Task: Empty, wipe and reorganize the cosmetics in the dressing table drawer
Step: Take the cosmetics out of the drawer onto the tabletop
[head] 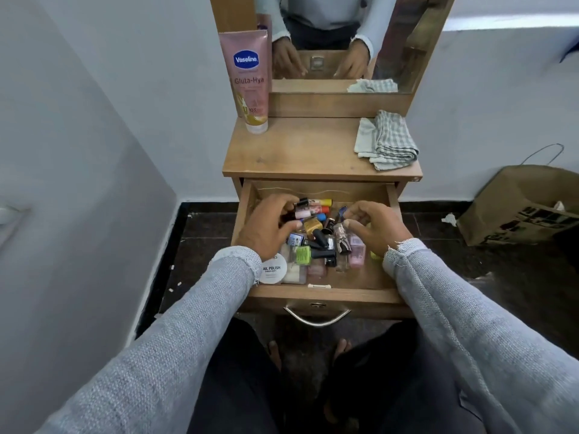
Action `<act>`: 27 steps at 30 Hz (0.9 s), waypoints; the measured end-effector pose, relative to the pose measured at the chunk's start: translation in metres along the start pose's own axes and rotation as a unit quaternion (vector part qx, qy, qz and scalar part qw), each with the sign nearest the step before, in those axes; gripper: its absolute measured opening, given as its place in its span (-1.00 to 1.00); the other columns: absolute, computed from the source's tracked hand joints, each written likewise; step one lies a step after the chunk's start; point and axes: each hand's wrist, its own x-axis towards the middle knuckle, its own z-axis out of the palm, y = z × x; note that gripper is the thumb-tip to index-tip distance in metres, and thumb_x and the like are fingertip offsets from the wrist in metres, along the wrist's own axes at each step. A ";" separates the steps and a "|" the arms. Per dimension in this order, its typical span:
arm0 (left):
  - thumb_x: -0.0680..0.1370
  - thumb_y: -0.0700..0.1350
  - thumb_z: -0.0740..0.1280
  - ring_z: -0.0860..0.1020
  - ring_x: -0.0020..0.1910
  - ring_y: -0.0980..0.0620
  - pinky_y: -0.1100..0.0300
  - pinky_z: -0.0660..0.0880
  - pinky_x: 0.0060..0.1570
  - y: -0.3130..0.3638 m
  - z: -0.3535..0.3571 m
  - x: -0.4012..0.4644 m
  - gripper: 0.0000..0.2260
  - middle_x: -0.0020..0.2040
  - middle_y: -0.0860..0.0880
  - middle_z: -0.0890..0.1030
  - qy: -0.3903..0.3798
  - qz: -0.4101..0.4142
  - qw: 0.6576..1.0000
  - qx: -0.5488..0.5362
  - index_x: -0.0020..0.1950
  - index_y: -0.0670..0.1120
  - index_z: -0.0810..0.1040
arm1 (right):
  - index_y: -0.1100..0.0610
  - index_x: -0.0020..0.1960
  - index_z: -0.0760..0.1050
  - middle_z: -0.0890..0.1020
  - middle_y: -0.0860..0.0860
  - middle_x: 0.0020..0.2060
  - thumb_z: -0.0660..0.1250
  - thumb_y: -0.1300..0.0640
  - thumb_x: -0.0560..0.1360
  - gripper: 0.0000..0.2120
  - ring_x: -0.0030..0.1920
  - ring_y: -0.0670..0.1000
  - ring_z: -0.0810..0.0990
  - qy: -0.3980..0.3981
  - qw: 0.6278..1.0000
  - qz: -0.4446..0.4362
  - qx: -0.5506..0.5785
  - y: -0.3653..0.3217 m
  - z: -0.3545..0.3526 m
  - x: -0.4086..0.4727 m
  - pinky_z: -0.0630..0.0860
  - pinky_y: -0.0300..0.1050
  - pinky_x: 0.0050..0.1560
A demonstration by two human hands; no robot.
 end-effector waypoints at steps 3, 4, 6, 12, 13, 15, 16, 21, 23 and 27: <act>0.50 -0.11 0.43 0.50 0.15 0.05 0.02 0.48 0.21 0.004 0.013 -0.009 -0.62 0.19 0.00 0.54 -0.073 0.002 0.996 0.050 0.30 -0.03 0.49 | 0.13 0.05 0.57 0.61 0.01 -0.09 0.39 0.24 0.49 -0.86 -0.09 0.00 0.57 -0.046 0.996 0.013 -0.082 0.008 -0.004 -0.006 0.51 -0.18 -0.02; 0.51 -0.10 0.43 0.50 0.17 0.05 0.03 0.47 0.23 0.006 0.017 -0.011 -0.63 0.21 0.00 0.54 -0.082 0.002 0.995 0.060 0.30 -0.02 0.48 | 0.14 0.07 0.57 0.61 0.04 -0.04 0.38 0.26 0.49 -0.83 -0.06 0.02 0.57 -0.060 0.991 0.008 -0.117 0.010 -0.005 -0.006 0.50 -0.19 0.00; 0.52 -0.08 0.42 0.49 0.20 0.05 0.08 0.45 0.23 0.010 0.022 -0.014 -0.64 0.22 0.00 0.53 -0.081 0.007 0.994 0.068 0.30 -0.02 0.49 | 0.13 0.13 0.55 0.57 0.08 0.07 0.39 0.30 0.47 -0.74 0.01 0.06 0.56 -0.093 0.979 0.011 -0.180 0.011 -0.008 -0.007 0.48 -0.20 0.07; 0.52 -0.08 0.42 0.49 0.23 0.04 0.13 0.43 0.24 0.019 0.030 -0.014 -0.66 0.26 0.01 0.52 -0.075 0.015 0.994 0.077 0.28 -0.01 0.50 | 0.16 0.41 0.26 0.41 0.18 0.27 0.40 0.25 0.45 -0.42 0.19 0.15 0.48 -0.192 0.939 0.022 -0.285 0.004 -0.011 -0.011 0.43 -0.05 0.21; 0.52 -0.08 0.42 0.49 0.24 0.04 0.12 0.43 0.25 0.021 0.031 -0.013 -0.65 0.26 0.01 0.52 -0.074 0.017 0.994 0.078 0.29 -0.01 0.50 | 0.17 0.44 0.21 0.39 0.20 0.30 0.42 0.26 0.44 -0.36 0.23 0.18 0.47 -0.192 0.932 0.020 -0.306 0.004 -0.010 -0.011 0.42 -0.02 0.25; 0.52 -0.08 0.42 0.48 0.26 0.04 0.11 0.42 0.27 0.024 0.034 -0.011 -0.65 0.27 0.01 0.52 -0.073 0.021 0.994 0.077 0.29 -0.01 0.49 | 0.18 0.47 0.15 0.36 0.24 0.32 0.42 0.28 0.44 -0.30 0.27 0.22 0.46 -0.192 0.925 0.024 -0.328 0.006 -0.005 -0.009 0.42 0.04 0.29; 0.52 -0.08 0.41 0.47 0.27 0.03 0.10 0.41 0.28 0.026 0.035 -0.010 -0.65 0.28 0.01 0.52 -0.072 0.022 0.994 0.075 0.29 -0.01 0.49 | 0.18 0.49 0.11 0.34 0.26 0.34 0.41 0.28 0.45 -0.28 0.29 0.25 0.44 -0.193 0.921 0.024 -0.337 0.007 -0.003 -0.006 0.42 0.09 0.31; 0.53 -0.07 0.41 0.46 0.28 0.04 0.09 0.41 0.30 0.029 0.038 -0.009 -0.65 0.29 0.01 0.51 -0.070 0.023 0.994 0.075 0.30 -0.01 0.48 | 0.11 0.56 -0.09 0.26 0.29 0.41 0.37 0.17 0.52 -0.19 0.38 0.32 0.32 -0.224 0.888 0.067 -0.396 0.004 0.003 0.008 0.39 0.22 0.32; 0.53 -0.07 0.41 0.47 0.26 0.05 0.09 0.42 0.28 0.028 0.037 -0.009 -0.65 0.27 0.01 0.52 -0.068 0.023 0.995 0.072 0.29 -0.01 0.48 | 0.11 0.55 -0.05 0.34 0.28 0.36 0.35 0.16 0.53 -0.24 0.35 0.31 0.35 -0.224 0.877 0.071 -0.419 0.003 0.007 0.012 0.42 0.20 0.26; 0.52 -0.08 0.42 0.48 0.17 0.12 0.22 0.41 0.18 0.027 0.035 -0.008 -0.65 0.22 0.02 0.53 -0.057 0.021 0.996 0.061 0.29 -0.01 0.49 | 0.08 0.54 -0.02 0.37 0.25 0.35 0.31 0.14 0.56 -0.31 0.36 0.32 0.32 -0.206 0.871 0.063 -0.442 0.005 0.010 0.016 0.42 0.19 0.26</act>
